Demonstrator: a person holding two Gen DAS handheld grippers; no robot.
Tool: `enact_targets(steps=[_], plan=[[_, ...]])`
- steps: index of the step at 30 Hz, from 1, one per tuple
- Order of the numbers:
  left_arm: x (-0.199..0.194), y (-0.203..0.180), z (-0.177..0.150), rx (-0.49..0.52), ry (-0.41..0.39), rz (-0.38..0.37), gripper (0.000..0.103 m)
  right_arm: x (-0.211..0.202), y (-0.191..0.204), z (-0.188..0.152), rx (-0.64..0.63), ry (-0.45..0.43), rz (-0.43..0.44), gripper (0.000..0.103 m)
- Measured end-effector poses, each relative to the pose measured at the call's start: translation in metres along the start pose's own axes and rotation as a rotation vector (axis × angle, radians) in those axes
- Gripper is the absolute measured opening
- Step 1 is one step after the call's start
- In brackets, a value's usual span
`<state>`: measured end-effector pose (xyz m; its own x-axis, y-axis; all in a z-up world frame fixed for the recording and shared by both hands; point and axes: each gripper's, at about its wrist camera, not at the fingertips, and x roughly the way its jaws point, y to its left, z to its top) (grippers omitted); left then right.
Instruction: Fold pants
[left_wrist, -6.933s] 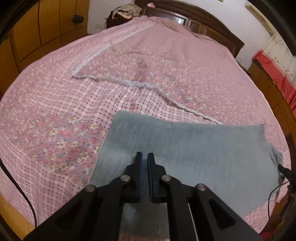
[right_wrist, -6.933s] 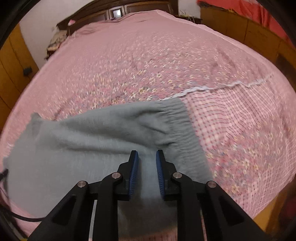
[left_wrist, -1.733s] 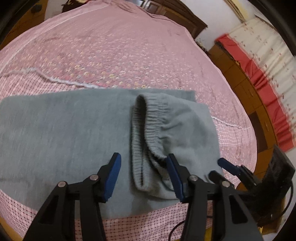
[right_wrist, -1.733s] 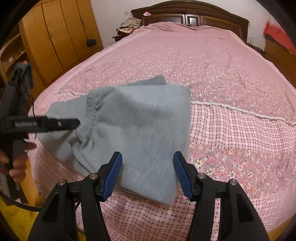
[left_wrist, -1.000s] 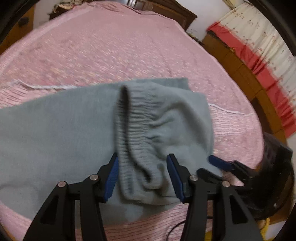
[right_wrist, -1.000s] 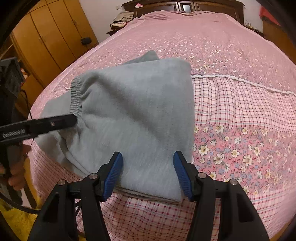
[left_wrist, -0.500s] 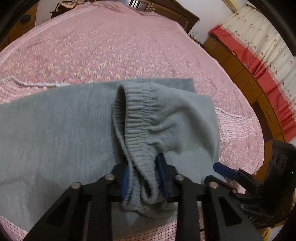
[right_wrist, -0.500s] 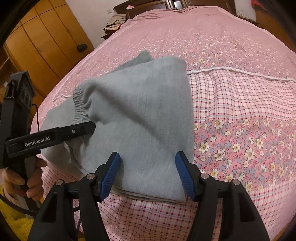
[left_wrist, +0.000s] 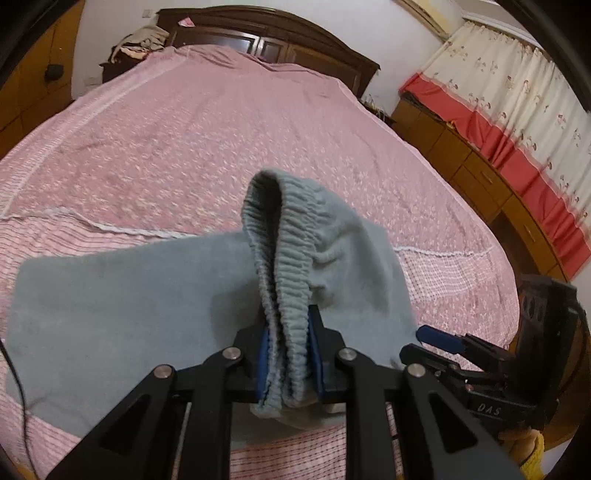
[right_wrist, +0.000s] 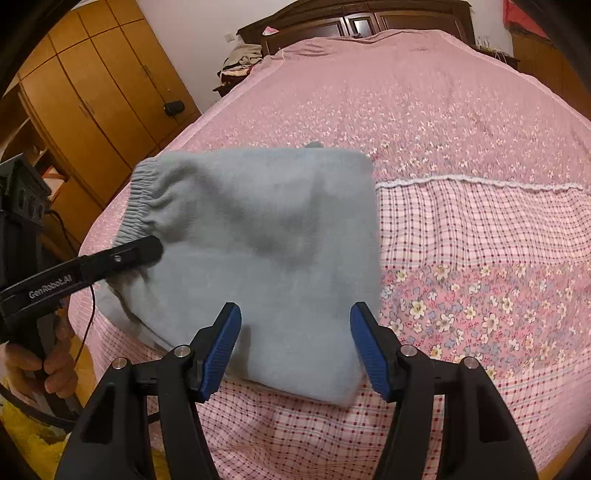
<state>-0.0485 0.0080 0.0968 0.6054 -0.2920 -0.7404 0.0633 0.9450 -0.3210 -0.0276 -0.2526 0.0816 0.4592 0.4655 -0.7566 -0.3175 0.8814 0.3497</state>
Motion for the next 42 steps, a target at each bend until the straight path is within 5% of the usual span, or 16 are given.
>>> enact_targets(steps=[15,31,42], plan=[[-0.044,0.079,-0.007,-0.095,-0.042,0.207,0.018,0.019,0.023,0.011,-0.053,0.043,0.039,0.064],[-0.078,0.114,-0.009,-0.151,-0.059,0.207,0.018,0.043,0.06,0.01,-0.112,0.085,0.086,0.064],[-0.076,0.151,-0.013,-0.197,-0.024,0.277,0.018,0.052,0.059,0.008,-0.116,0.099,0.085,0.064]])
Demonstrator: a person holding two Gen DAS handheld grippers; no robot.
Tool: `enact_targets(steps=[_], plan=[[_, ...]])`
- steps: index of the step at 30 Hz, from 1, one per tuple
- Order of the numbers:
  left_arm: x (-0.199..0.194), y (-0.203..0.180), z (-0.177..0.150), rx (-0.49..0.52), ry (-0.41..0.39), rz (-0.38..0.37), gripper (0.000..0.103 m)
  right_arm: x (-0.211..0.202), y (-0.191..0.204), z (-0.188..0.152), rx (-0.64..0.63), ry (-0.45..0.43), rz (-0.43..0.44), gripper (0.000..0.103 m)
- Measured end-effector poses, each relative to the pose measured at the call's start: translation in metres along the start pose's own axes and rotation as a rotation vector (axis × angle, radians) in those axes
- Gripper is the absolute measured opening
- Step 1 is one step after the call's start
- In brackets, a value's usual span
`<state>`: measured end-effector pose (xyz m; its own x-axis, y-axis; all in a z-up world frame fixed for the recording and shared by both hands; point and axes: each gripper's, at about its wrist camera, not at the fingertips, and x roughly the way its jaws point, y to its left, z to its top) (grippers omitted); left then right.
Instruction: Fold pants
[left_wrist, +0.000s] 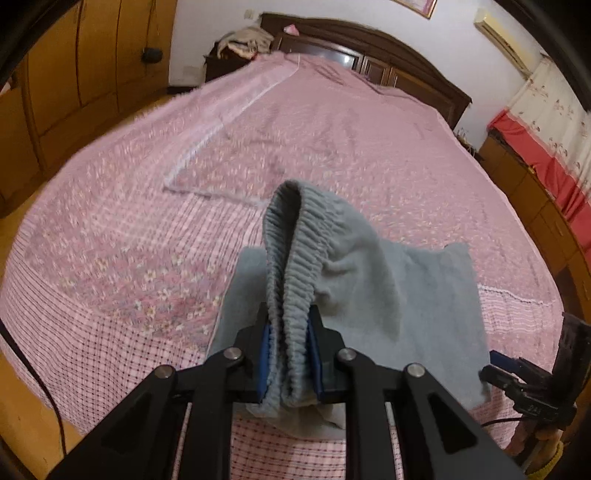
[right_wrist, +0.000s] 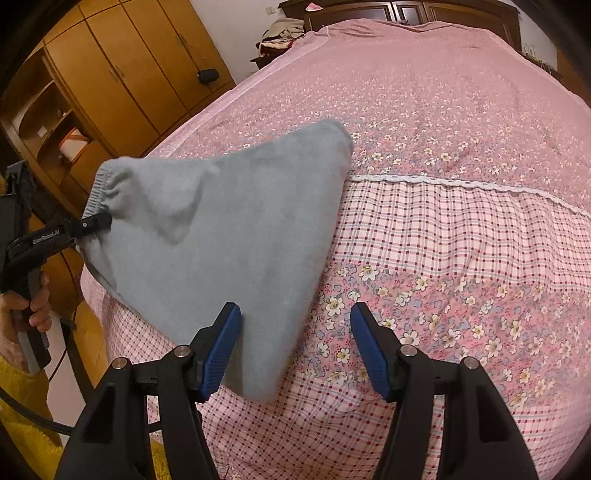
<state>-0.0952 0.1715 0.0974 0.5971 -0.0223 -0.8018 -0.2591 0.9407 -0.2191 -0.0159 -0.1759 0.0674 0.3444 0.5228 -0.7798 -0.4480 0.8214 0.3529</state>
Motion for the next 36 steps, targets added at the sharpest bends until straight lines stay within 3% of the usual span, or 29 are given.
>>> enact_targets(steps=[2,6,15,19,21,22,25,31,36], plan=[[0.01,0.005,-0.001,0.006,0.024,0.012,0.019,0.002,0.001,0.0,-0.003,0.003,0.005,0.064],[0.023,0.003,-0.004,0.038,0.054,0.107,0.023,0.007,0.008,-0.002,-0.017,0.009,0.006,0.064],[0.0,0.013,-0.009,0.041,-0.002,0.235,0.03,0.018,0.026,-0.005,-0.037,0.018,0.009,0.064],[-0.014,0.005,-0.012,0.018,-0.061,0.178,0.03,0.023,0.03,-0.004,-0.035,0.018,0.018,0.064],[-0.018,-0.003,-0.016,-0.006,-0.083,0.114,0.018,0.025,0.034,-0.005,-0.038,0.015,0.02,0.064],[-0.017,-0.007,-0.018,-0.008,-0.08,0.087,0.014,0.026,0.034,-0.005,-0.037,0.014,0.024,0.064],[-0.006,-0.022,-0.024,0.033,-0.038,0.04,0.014,0.026,0.038,-0.005,-0.035,0.006,0.043,0.063],[0.026,-0.014,-0.036,0.067,0.055,0.209,0.013,0.033,0.041,-0.009,-0.048,0.025,0.06,0.06],[0.029,-0.003,-0.046,0.081,0.065,0.221,0.005,0.05,0.037,-0.022,-0.05,0.09,0.042,0.057]])
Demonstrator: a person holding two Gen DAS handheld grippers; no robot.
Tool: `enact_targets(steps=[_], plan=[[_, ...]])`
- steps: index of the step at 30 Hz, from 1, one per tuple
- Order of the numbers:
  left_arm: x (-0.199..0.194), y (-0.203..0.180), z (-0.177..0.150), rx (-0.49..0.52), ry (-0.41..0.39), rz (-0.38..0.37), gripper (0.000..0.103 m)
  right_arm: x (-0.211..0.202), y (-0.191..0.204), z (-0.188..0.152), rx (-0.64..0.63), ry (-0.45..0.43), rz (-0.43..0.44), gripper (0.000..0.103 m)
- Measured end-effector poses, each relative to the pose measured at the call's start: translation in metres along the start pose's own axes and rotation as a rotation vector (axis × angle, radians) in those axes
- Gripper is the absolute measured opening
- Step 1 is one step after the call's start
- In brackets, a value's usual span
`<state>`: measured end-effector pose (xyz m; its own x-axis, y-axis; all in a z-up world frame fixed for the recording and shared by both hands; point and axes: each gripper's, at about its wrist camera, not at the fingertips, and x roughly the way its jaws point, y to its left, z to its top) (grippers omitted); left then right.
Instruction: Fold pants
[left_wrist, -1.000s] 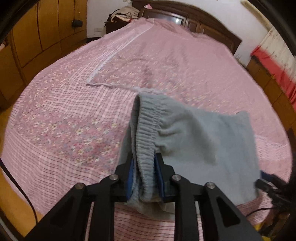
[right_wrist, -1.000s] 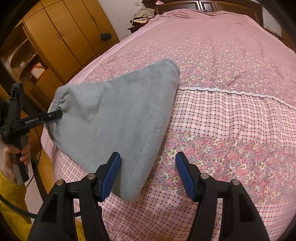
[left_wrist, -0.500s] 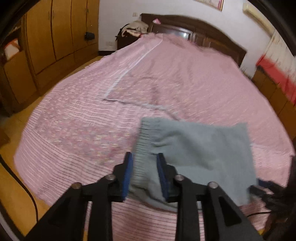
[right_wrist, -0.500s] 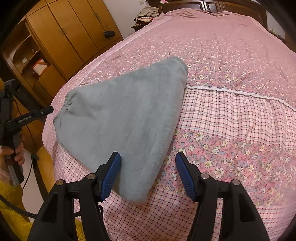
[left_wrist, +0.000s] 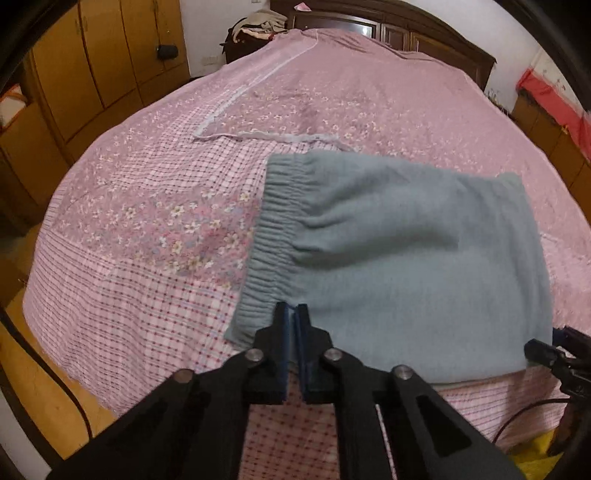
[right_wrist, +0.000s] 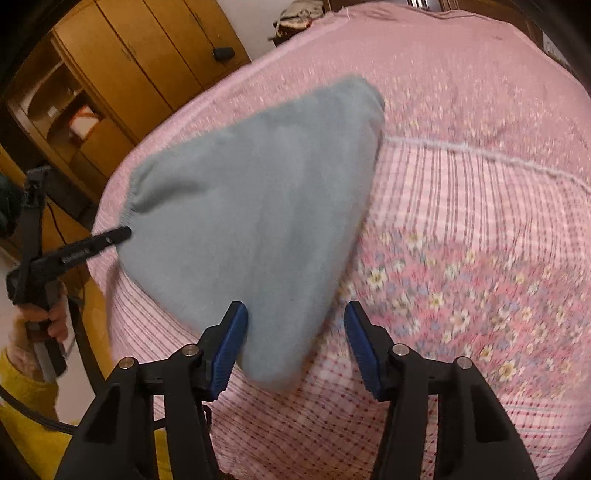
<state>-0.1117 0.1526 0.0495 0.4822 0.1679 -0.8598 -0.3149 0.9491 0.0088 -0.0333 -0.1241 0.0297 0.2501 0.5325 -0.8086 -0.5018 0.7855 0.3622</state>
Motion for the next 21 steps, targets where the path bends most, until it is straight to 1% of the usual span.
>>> enact_targets(steps=[4,7,10,12,14,16,18,19,21], plan=[[-0.012,-0.002,0.006,0.012,0.003,-0.004,0.005,0.005,0.004,-0.008,-0.037,0.033,-0.018,0.057],[-0.029,-0.002,0.009,0.007,-0.033,-0.04,0.005,-0.001,0.003,-0.01,-0.039,0.042,-0.006,0.057],[-0.047,-0.003,0.023,0.003,-0.099,-0.092,0.006,-0.017,-0.006,-0.003,-0.034,0.006,-0.002,0.057],[-0.047,-0.005,0.032,0.003,-0.126,-0.123,0.007,-0.025,-0.009,0.007,-0.041,-0.033,-0.023,0.057],[-0.039,-0.009,0.044,0.004,-0.143,-0.148,0.007,-0.029,-0.012,0.022,-0.047,-0.079,-0.055,0.057],[-0.026,-0.014,0.054,0.0,-0.141,-0.17,0.007,-0.029,-0.011,0.034,-0.05,-0.117,-0.059,0.051],[-0.01,-0.019,0.063,-0.021,-0.125,-0.154,0.007,-0.025,-0.012,0.051,-0.036,-0.144,-0.052,0.024],[-0.005,-0.02,0.065,-0.026,-0.126,-0.141,0.007,-0.019,-0.011,0.058,-0.019,-0.154,-0.054,0.02],[0.011,-0.022,0.07,-0.024,-0.129,-0.115,0.007,-0.012,-0.01,0.069,-0.004,-0.179,-0.045,0.018]])
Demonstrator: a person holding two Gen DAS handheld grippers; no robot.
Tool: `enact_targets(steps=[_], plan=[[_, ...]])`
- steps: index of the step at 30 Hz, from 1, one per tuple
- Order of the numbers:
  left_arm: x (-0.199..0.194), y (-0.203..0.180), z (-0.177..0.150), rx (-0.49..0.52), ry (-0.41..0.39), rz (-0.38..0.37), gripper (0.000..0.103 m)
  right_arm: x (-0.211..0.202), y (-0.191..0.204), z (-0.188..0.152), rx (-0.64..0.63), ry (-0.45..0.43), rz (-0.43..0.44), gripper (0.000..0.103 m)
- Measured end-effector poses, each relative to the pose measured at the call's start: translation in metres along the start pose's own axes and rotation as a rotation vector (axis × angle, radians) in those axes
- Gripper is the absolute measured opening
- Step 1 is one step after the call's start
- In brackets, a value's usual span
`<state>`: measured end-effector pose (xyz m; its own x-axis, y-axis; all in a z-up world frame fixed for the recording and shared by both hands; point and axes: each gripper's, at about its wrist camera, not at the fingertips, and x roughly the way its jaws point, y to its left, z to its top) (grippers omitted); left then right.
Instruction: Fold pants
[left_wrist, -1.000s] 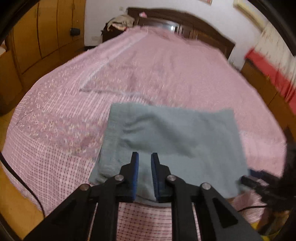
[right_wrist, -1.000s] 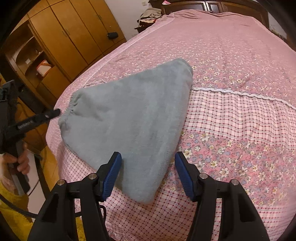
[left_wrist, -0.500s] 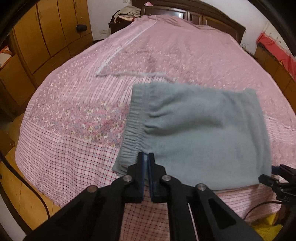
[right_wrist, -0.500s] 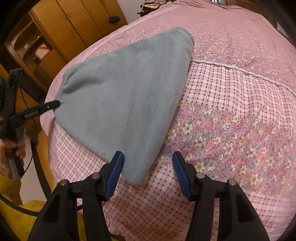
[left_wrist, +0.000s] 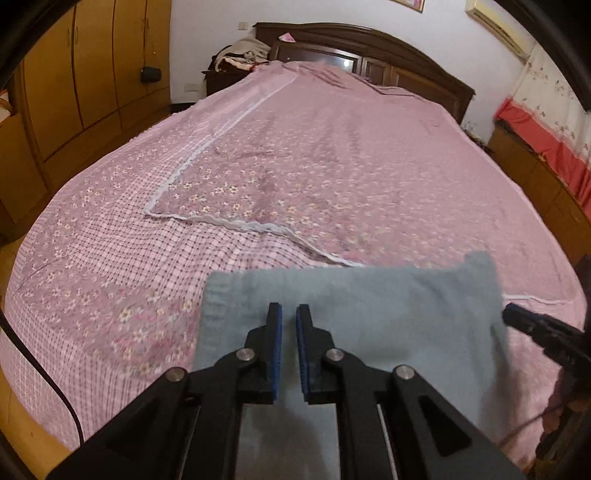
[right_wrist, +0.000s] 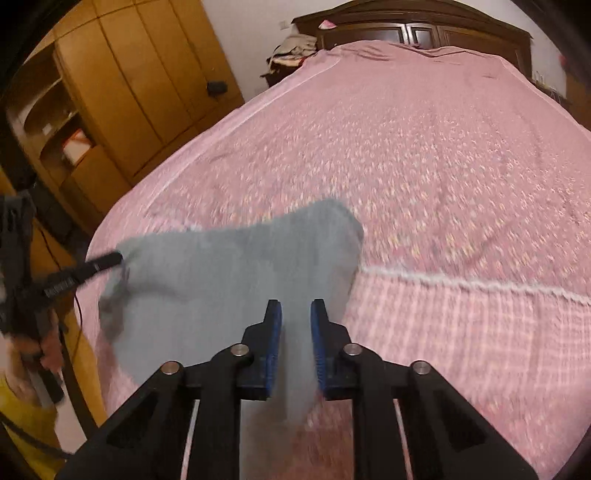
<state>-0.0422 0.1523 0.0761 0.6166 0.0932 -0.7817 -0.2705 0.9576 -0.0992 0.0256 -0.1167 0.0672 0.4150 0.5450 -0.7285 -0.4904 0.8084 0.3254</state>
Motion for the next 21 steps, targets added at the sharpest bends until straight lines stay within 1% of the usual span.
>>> enact_targets(steps=[1,3,5,6,8,9,12,14,16,19,21], plan=[[0.008,0.002,0.001,0.006,0.007,0.017,0.007,0.004,0.003,0.004,0.001,-0.009,0.006,0.018],[0.023,0.006,0.0,0.01,0.047,0.074,0.007,0.015,0.004,0.012,0.001,-0.019,0.001,0.018],[0.033,0.013,-0.001,0.002,0.064,0.11,0.011,0.028,0.005,0.022,0.0,-0.017,-0.027,0.018],[0.036,0.015,-0.002,-0.007,0.07,0.099,0.011,0.036,0.001,0.022,0.0,-0.008,-0.06,0.014],[0.035,0.018,-0.003,-0.023,0.067,0.088,0.011,0.053,-0.001,0.023,-0.022,0.03,-0.177,0.007],[0.035,0.017,-0.003,-0.017,0.068,0.091,0.011,0.058,-0.001,0.023,-0.026,0.032,-0.189,0.007],[0.031,0.019,-0.002,-0.026,0.077,0.09,0.011,0.059,-0.003,0.021,-0.006,0.02,-0.18,0.007],[0.023,0.02,-0.001,-0.026,0.075,0.089,0.011,0.05,-0.003,0.019,0.012,0.012,-0.171,0.007],[0.007,0.018,-0.004,-0.017,0.065,0.075,0.011,0.038,-0.002,0.018,0.022,0.007,-0.16,0.007],[-0.018,0.016,-0.014,-0.007,0.05,0.024,0.011,0.018,-0.002,0.011,0.033,0.006,-0.087,0.008],[-0.031,0.015,-0.022,0.003,0.043,0.012,0.011,0.006,0.001,0.002,0.03,0.016,-0.046,0.009]])
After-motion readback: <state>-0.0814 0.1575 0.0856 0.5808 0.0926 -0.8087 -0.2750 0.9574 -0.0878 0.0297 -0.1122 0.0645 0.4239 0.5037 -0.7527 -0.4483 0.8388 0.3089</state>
